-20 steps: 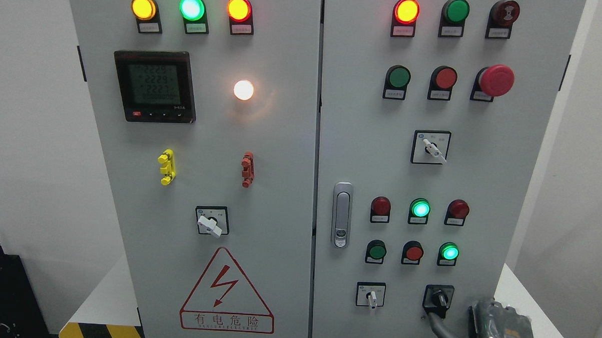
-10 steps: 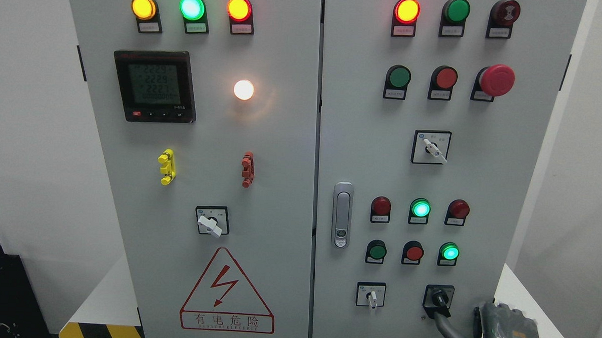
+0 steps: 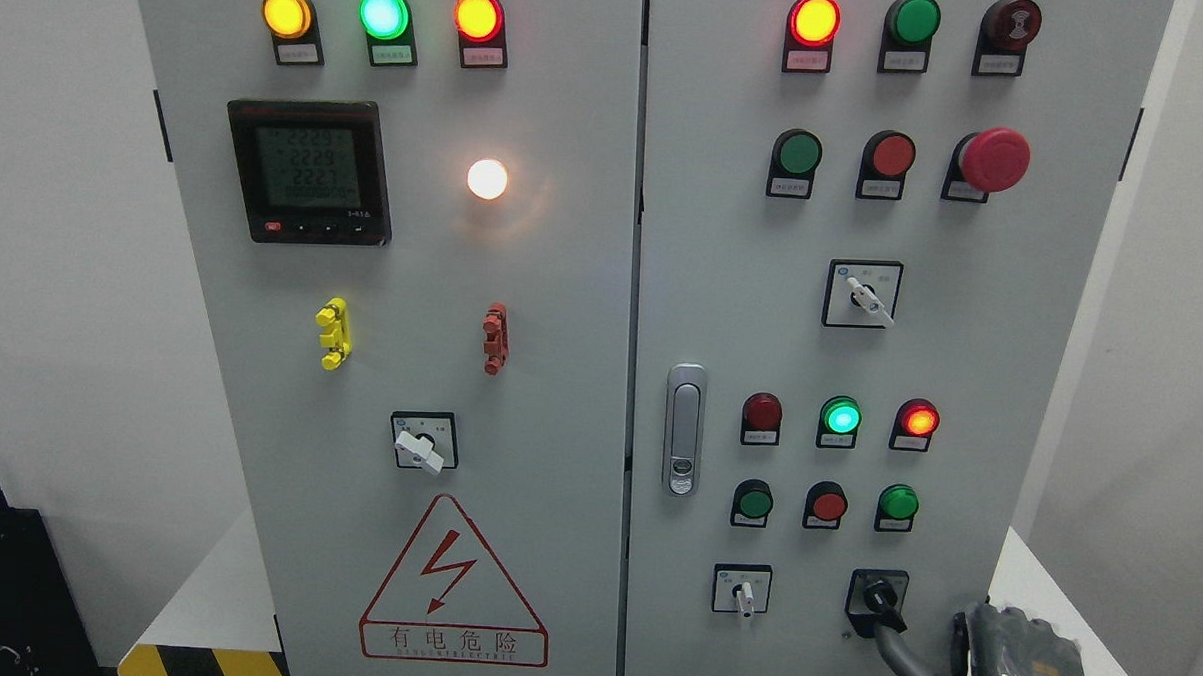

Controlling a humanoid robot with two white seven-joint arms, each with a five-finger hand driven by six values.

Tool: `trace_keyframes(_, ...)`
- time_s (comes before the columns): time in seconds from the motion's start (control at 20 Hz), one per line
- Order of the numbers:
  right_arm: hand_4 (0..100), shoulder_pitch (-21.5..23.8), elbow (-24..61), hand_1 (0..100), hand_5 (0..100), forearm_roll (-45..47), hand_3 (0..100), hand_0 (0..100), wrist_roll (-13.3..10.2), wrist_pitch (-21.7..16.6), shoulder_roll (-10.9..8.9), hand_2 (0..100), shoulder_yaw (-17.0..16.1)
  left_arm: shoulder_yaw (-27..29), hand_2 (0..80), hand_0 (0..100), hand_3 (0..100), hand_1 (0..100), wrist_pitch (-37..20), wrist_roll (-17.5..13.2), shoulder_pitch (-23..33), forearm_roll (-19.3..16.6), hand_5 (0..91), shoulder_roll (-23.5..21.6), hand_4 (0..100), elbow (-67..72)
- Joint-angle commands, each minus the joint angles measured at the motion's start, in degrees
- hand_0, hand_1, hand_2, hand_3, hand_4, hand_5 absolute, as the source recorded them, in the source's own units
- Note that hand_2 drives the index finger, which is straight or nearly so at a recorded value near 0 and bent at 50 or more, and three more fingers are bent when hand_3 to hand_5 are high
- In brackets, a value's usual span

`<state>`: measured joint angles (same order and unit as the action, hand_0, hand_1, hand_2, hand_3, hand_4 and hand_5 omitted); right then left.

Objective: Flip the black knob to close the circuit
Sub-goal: 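Release the knob and lower the right hand away from the cabinet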

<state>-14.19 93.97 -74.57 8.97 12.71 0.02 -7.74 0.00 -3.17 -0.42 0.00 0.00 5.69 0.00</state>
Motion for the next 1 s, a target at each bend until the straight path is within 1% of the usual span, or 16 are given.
trace_keyframes(0.0, 78, 1.35, 0.25, 0, 84, 0.04, 100, 0, -1.84, 0.04, -0.37, 87, 2.20, 0.62, 0.0, 0, 5, 0, 0.01, -0.02, 1.93, 0.44, 0.0, 0.02, 3, -1.93)
trace_keyframes(0.15, 78, 1.53, 0.34, 0, 84, -0.05, 100, 0, -2.11, 1.35, 0.24, 87, 3.96, 0.62, 0.0, 0, 5, 0, 0.01, -0.02, 1.93, 0.53, 0.0, 0.02, 3, -1.93)
trace_keyframes(0.25, 78, 2.06, 0.43, 0, 84, -0.05, 100, 0, -2.29, 1.62, 0.33, 87, 4.49, 0.62, 0.0, 0, 5, 0, 0.01, -0.02, 1.93, 0.44, 0.0, -0.06, 3, -1.93)
trace_keyframes(0.4, 78, 3.02, 0.43, 0, 84, -0.05, 100, 0, -3.60, 1.80, 0.77, 87, 5.89, 0.62, 0.0, 0, 5, 0, 0.01, -0.02, 1.93, 0.44, 0.0, 0.02, 3, -1.93)
trace_keyframes(0.65, 78, 4.17, 1.39, 0, 85, 0.13, 100, 0, -4.04, 1.80, 1.65, 87, 6.42, 0.62, 0.0, 0, 5, 0, 0.01, -0.02, 1.93, 0.44, 0.0, 0.02, 3, -1.93)
trace_keyframes(0.75, 78, 4.52, 2.97, 0, 85, 0.57, 100, 0, -4.66, 1.71, 2.61, 87, 5.90, 0.62, 0.0, 0, 5, 0, 0.01, -0.02, 1.93, 0.44, 0.0, 0.02, 3, -1.93)
trace_keyframes(0.85, 77, 7.06, 5.34, 0, 85, 4.50, 100, 0, -4.75, 1.71, 3.14, 84, 5.72, 0.62, 0.0, 0, 5, 0, 0.01, -0.02, 1.93, 0.44, 0.0, -0.06, 3, -1.93)
trace_keyframes(0.95, 78, 9.78, 9.11, 0, 85, 11.25, 100, 0, -5.27, 1.71, 3.32, 82, 5.63, 0.62, 0.0, 0, 5, 0, 0.01, -0.02, 1.93, 0.44, 0.0, 0.02, 3, -1.93)
